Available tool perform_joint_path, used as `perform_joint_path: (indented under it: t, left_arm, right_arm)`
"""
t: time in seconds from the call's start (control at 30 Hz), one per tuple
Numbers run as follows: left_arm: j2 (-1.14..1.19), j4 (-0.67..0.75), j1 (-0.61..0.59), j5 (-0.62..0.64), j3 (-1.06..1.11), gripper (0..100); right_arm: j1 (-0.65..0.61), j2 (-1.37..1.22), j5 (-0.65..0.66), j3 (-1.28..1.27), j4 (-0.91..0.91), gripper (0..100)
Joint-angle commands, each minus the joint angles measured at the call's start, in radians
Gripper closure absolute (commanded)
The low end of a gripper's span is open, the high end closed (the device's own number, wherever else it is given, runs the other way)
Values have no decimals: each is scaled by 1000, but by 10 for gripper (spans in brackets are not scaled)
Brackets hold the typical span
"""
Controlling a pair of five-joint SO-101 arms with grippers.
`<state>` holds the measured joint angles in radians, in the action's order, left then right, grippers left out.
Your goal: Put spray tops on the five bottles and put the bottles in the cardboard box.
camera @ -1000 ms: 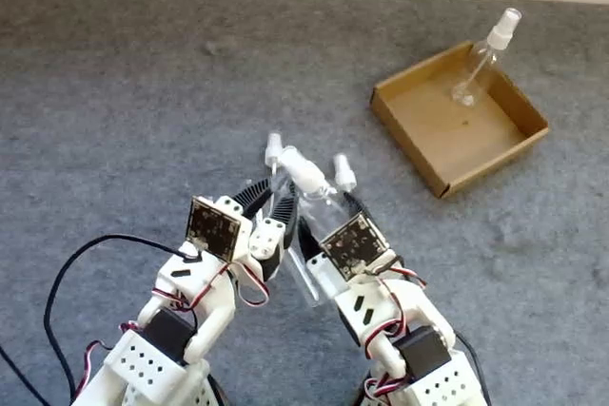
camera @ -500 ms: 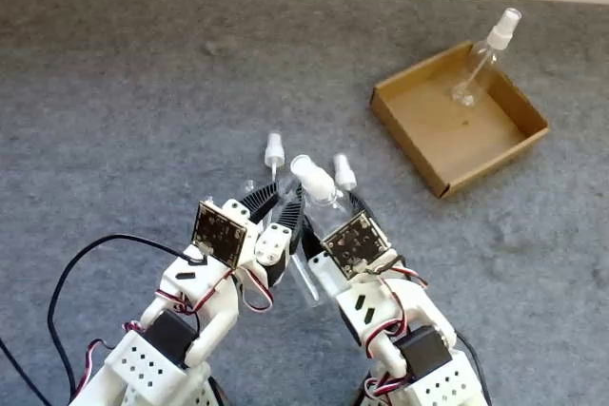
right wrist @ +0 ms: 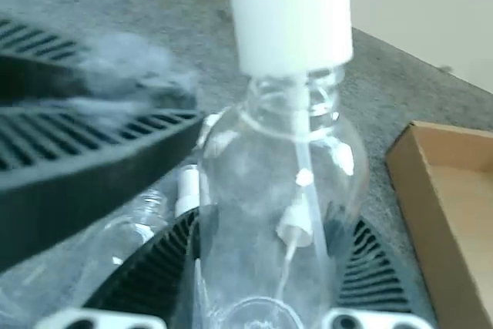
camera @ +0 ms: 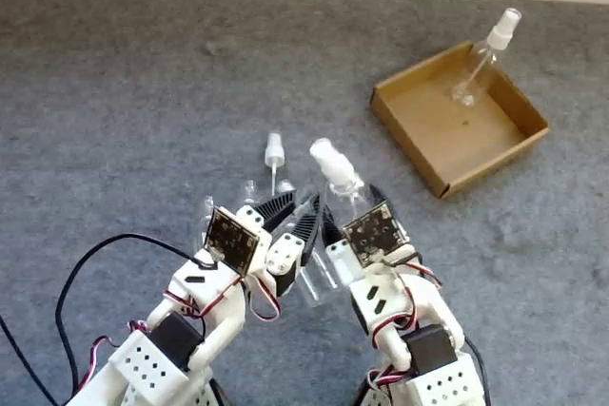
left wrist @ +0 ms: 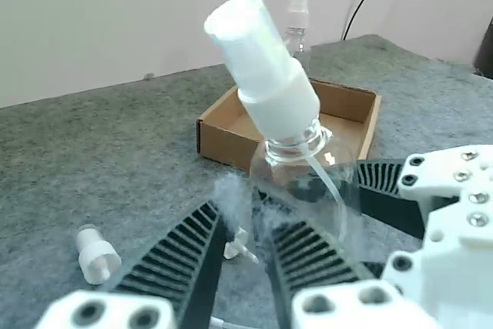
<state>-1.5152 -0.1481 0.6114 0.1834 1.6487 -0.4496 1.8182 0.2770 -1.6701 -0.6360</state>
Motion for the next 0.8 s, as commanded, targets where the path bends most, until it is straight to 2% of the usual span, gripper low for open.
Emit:
perform_joint_path:
  t: [0.0,0.13,0.4,0.77]
  left_arm:
    - [-2,21,-8,-6,-39,993]
    - [-1,20,-62,0,-53,993]
    - [-1,-28,-16,2,-53,993]
    - [-1,-32,85,2,-48,993]
  right_arm:
    - [50,19,12,27,4,855]
    - [76,13,12,127,4,855]
    - [74,-15,12,352,4,855]
    - [70,-453,11,699,4,855]
